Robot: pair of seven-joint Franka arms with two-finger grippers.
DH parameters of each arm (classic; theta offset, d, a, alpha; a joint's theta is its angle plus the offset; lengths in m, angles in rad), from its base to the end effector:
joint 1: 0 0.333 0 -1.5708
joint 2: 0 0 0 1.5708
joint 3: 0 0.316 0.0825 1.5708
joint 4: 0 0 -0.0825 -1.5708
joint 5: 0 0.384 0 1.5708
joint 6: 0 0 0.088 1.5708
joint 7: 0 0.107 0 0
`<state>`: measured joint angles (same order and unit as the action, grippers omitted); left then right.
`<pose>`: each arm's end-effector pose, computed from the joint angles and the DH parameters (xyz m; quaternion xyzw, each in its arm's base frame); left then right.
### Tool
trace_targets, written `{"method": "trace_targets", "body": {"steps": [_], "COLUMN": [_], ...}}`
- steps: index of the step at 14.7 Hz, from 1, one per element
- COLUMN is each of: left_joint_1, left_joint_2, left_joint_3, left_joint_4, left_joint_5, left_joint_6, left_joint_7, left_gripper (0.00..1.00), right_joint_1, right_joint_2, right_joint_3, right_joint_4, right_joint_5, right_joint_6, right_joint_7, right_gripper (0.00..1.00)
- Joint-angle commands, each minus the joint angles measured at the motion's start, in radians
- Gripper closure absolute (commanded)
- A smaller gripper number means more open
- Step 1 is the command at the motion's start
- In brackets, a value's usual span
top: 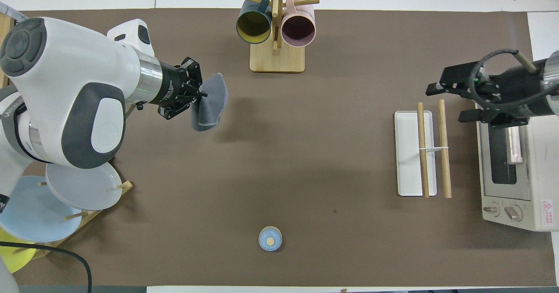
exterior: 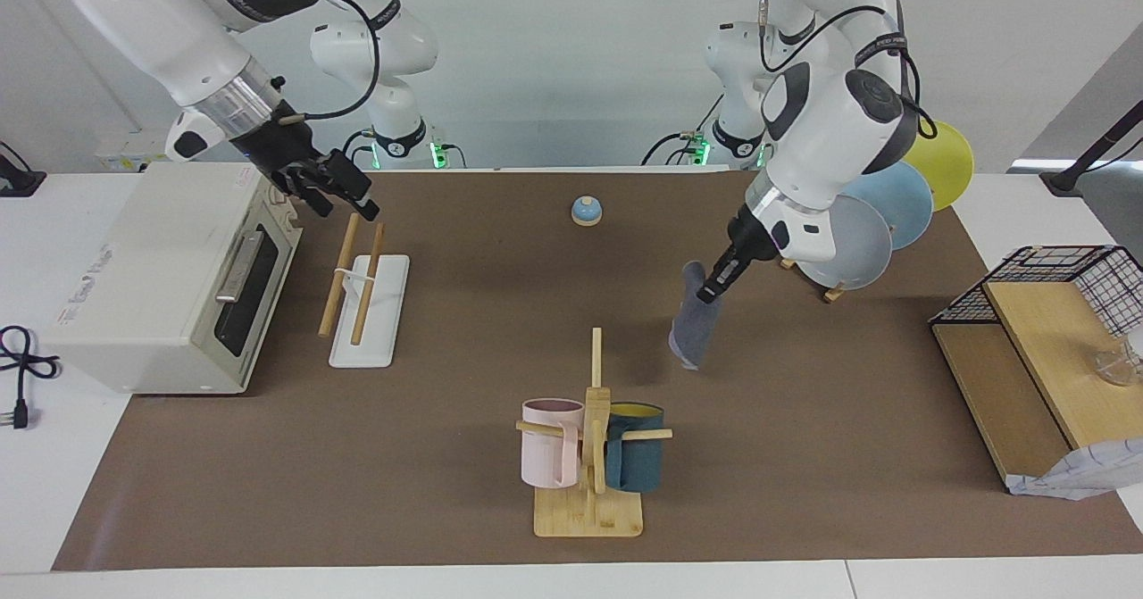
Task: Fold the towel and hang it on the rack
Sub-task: 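Lift the folded cloth with the left gripper while the right gripper approaches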
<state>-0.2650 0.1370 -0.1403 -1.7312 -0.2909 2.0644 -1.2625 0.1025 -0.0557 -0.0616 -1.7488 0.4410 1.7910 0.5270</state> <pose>0.5690 -0.2558 0.5165 0.8705 0.4608 -0.0407 0.1681 0.5531 0.0582 0.5984 -0.9366 0.2707 0.0151 0.2218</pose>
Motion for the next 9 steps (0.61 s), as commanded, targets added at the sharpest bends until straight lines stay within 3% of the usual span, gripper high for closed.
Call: {"method": "trace_targets", "body": {"steps": [1, 4, 9], "left_joint_1": [-0.055, -0.060, -0.060], "left_joint_2": [-0.057, -0.063, -0.065], "left_joint_3": [0.008, -0.025, -0.056], "left_joint_4": [0.018, 0.057, 0.074], "left_joint_5": [0.027, 0.027, 0.033], "left_joint_6": [-0.020, -0.013, 0.042], "left_joint_7": [-0.423, -0.726, -1.188], "left_gripper": [1.00, 1.00, 1.00], "right_joint_1": [0.072, 0.121, 0.209], "right_joint_2": [-0.058, -0.073, -0.052], "right_joint_3": [0.008, 0.009, 0.009], "right_joint_4": [-0.106, -0.201, -0.241], "right_joint_5": [0.103, 0.286, 0.500], "right_joint_6": [0.146, 0.296, 0.427], "right_joint_7": [0.248, 0.434, 0.707], "right_gripper": [0.00, 0.00, 0.00]}}
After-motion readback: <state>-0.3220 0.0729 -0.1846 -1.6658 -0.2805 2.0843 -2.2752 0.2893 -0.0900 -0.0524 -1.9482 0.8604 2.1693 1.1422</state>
